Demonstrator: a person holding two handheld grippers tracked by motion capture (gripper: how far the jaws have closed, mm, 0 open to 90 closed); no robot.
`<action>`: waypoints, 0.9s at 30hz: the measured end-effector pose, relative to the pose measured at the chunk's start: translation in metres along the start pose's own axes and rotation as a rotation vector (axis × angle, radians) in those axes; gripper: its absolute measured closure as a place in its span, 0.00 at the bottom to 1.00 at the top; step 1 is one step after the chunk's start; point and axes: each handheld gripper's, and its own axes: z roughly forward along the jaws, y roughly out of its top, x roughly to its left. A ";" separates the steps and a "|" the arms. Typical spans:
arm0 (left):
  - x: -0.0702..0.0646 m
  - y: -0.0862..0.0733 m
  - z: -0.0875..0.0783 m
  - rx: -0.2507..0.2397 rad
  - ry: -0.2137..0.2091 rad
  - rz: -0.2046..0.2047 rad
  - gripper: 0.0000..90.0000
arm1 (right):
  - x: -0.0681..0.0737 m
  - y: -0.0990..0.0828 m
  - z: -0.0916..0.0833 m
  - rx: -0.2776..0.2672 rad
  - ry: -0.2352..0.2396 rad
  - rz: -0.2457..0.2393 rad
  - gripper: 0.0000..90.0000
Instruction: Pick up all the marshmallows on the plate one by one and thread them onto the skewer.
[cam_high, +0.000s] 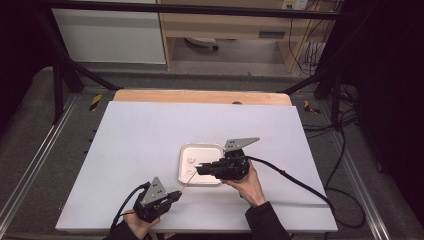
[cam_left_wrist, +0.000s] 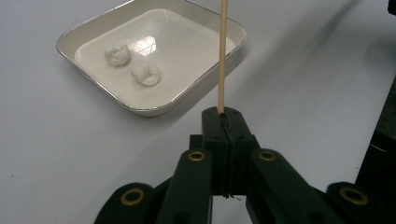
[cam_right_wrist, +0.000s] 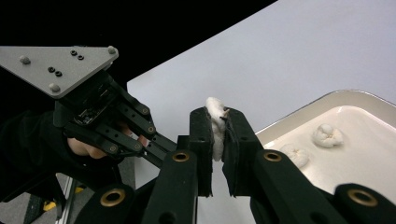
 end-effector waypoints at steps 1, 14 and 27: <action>0.000 0.000 0.000 -0.001 -0.003 -0.002 0.99 | 0.000 0.000 0.000 -0.002 0.000 0.000 0.93; 0.000 0.001 0.001 0.005 -0.014 -0.006 0.99 | 0.000 -0.002 0.003 -0.007 0.004 0.000 0.93; -0.004 0.017 -0.005 -0.050 0.035 0.019 0.99 | 0.003 -0.012 0.024 0.091 0.068 -0.002 0.92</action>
